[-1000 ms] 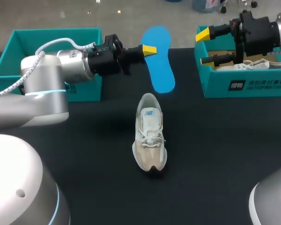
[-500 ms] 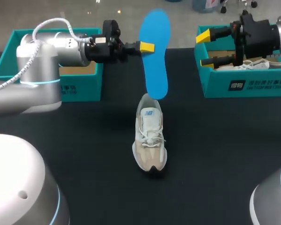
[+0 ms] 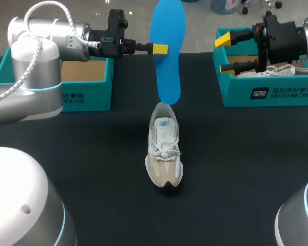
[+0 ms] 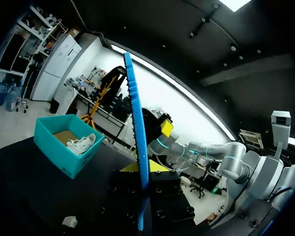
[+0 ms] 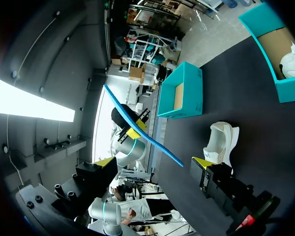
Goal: Take the shoe out of the shoebox, open the shoe tongue, remove and reinsert the insole, then place the shoe into the shoebox
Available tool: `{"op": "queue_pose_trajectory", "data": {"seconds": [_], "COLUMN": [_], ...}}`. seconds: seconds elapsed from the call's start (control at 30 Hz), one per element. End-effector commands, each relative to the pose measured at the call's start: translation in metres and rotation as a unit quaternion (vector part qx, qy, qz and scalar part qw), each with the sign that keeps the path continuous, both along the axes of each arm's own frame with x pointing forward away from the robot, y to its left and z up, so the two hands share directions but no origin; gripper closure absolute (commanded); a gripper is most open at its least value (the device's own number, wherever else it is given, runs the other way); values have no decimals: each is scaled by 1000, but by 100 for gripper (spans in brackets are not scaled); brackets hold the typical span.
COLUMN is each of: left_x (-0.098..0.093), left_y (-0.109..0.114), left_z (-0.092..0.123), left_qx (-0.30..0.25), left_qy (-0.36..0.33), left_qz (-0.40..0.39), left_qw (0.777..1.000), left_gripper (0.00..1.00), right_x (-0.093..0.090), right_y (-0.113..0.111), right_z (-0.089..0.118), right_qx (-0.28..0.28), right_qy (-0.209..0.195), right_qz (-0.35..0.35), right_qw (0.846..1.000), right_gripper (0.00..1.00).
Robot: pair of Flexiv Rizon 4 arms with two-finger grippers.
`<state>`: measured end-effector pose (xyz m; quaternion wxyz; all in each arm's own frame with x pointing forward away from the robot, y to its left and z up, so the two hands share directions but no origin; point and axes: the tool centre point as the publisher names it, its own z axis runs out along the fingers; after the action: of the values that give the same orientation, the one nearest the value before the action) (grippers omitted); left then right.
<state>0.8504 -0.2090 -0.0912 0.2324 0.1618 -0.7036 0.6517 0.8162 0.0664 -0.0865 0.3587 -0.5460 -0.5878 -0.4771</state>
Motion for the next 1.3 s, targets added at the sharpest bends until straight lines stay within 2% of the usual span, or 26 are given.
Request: {"op": "queue_pose_trajectory", "data": {"seconds": [0.03, 0.2, 0.27, 0.4, 0.43, 0.53, 0.63, 1.13, 1.17, 1.23, 1.27, 1.3], "left_x": [-5, -5, 0, 10, 12, 17, 24, 24, 28, 36, 38, 40], "left_y": [1, 1, 4, 7, 6, 6, 6, 6, 6, 7, 7, 7], "left_z": [4, 4, -4, -12, -13, -9, -7, -7, -9, -19, -21, -24], "left_qx": [9, 9, 26, 10, -12, -51, -23, -23, -28, 4, 6, -15], "left_qy": [0, 0, -61, -189, -213, -278, -382, -382, -396, -532, -571, -597], "left_qz": [14, 14, 17, 21, 21, 27, 31, 31, 54, 46, 45, 49], "left_qw": [1000, 1000, 998, 982, 977, 959, 923, 923, 916, 846, 820, 800], "left_gripper": [100, 100, 100, 100, 100, 100, 100, 100, 100, 100, 100, 100], "right_x": [0, 0, 0, 0, 0, 0, 0, 0, 0, 0, 0, 0], "right_y": [1, 1, 1, 1, 1, 1, 1, 1, 1, 1, 1, 1], "right_z": [0, 0, 0, 0, 0, 0, 0, 0, 0, 0, 0, 0], "right_qx": [-1, -1, -1, -1, -1, -1, -1, -1, -1, -1, -1, -1], "right_qy": [1, 1, 1, 1, 1, 1, 1, 1, 1, 1, 1, 1], "right_qz": [-1, -1, -1, -1, -1, -1, -1, -1, -1, -1, -1, -1], "right_qw": [1000, 1000, 1000, 1000, 1000, 1000, 1000, 1000, 1000, 1000, 1000, 1000], "right_gripper": [0, 0, 0, 0, 0, 0, 0, 0, 0, 0, 0, 0]}}
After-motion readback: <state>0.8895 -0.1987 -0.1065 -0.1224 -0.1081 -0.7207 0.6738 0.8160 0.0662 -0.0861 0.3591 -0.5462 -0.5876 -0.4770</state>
